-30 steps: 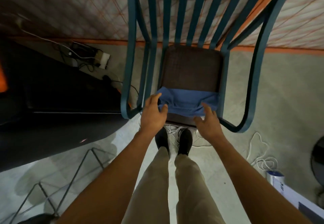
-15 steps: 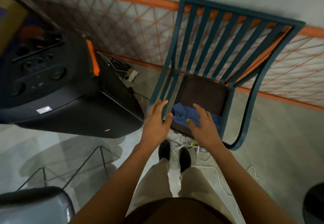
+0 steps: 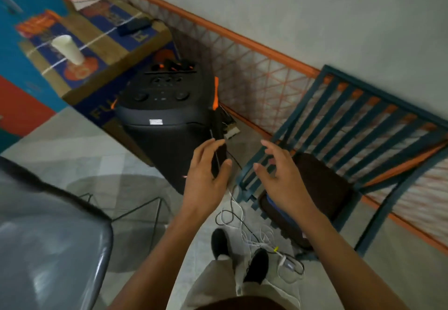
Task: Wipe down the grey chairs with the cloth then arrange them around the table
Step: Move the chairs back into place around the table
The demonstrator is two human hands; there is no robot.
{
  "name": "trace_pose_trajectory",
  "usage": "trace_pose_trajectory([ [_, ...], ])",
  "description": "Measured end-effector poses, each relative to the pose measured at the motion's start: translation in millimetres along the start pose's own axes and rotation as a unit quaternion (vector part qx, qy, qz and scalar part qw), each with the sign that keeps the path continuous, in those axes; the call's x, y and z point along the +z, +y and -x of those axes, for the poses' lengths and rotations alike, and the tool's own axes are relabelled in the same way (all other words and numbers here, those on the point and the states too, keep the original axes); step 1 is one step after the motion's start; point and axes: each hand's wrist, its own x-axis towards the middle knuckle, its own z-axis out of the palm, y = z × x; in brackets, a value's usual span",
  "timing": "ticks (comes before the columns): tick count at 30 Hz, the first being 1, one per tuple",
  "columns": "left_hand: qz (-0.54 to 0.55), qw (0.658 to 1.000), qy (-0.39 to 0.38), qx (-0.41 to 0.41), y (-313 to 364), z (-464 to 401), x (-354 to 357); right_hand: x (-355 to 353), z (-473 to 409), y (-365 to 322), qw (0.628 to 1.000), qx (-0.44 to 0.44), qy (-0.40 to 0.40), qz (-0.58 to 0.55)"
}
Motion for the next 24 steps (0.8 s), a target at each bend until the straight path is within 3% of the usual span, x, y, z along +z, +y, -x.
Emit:
trace_pose_trajectory([
  [9, -0.020, 0.976, 0.219, 0.004, -12, 32, -127, 81, -27, -124, 0.980, -0.168, -0.108, -0.005],
  [24, -0.073, 0.905, 0.409, -0.092, -129, 59, -313, 276, -46, -275, 0.924, -0.278, -0.259, -0.040],
])
